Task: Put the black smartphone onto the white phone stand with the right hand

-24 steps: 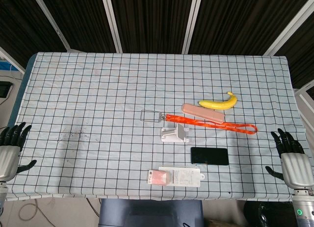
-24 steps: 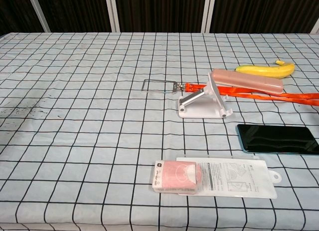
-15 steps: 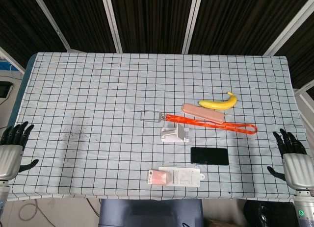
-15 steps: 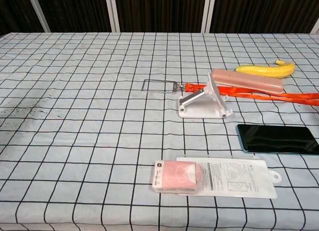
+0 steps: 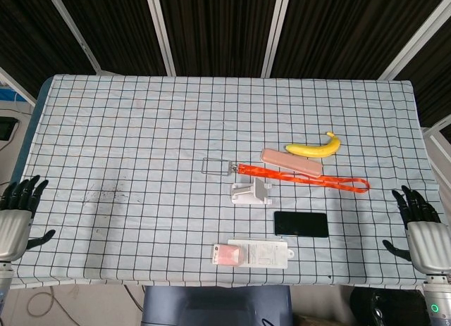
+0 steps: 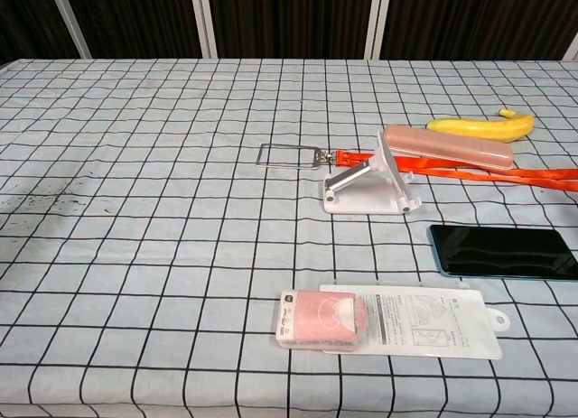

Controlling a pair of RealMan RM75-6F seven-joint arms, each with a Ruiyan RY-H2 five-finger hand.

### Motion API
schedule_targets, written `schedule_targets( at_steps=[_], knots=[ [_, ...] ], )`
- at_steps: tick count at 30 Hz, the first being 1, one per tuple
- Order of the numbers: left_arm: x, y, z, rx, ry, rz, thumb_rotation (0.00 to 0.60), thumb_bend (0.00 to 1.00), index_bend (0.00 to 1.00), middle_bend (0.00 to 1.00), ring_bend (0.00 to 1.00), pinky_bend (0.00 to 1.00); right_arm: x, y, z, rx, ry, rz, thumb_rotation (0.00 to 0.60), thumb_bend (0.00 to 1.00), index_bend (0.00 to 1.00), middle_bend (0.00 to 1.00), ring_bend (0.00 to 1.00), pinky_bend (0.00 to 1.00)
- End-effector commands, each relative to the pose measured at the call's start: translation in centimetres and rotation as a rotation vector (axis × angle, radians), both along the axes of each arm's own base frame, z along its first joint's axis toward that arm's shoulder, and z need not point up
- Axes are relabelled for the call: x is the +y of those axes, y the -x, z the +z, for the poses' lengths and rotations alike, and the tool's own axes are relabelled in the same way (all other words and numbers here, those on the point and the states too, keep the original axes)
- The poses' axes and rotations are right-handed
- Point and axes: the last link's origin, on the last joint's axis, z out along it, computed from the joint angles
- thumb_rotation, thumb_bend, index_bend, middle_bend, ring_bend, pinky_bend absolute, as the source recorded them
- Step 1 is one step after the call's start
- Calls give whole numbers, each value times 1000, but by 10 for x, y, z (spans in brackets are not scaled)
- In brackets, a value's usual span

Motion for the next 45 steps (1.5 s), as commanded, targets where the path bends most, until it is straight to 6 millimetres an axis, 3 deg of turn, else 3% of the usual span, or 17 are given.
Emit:
schedule_targets(
  at_steps=[1,20,25,33,45],
  knots=[
    [-1,0,1,-6,-7,1,600,0,0,0,0,0,0,-1,-2,2,-12,3,600,0,0,0,0,185],
    [-3,4,5,-16,-12,13,600,0,0,0,0,0,-9,-23,-20,-15,-101,17,600,49,0,21,14,185],
    [-2,5,6,-22,-11,15,600,0,0,0,0,0,-21,-41,-37,-29,-153,31,600,80,76,136,114,185],
    [0,4,6,-32,-9,9,600,0,0,0,0,0,-42,-71,-75,-16,-259,17,600,110,152,194,148,185],
    [1,4,5,-38,3,4,600,0,0,0,0,0,-52,-74,-103,-1,-298,-52,600,150,275,291,245,185]
  ],
)
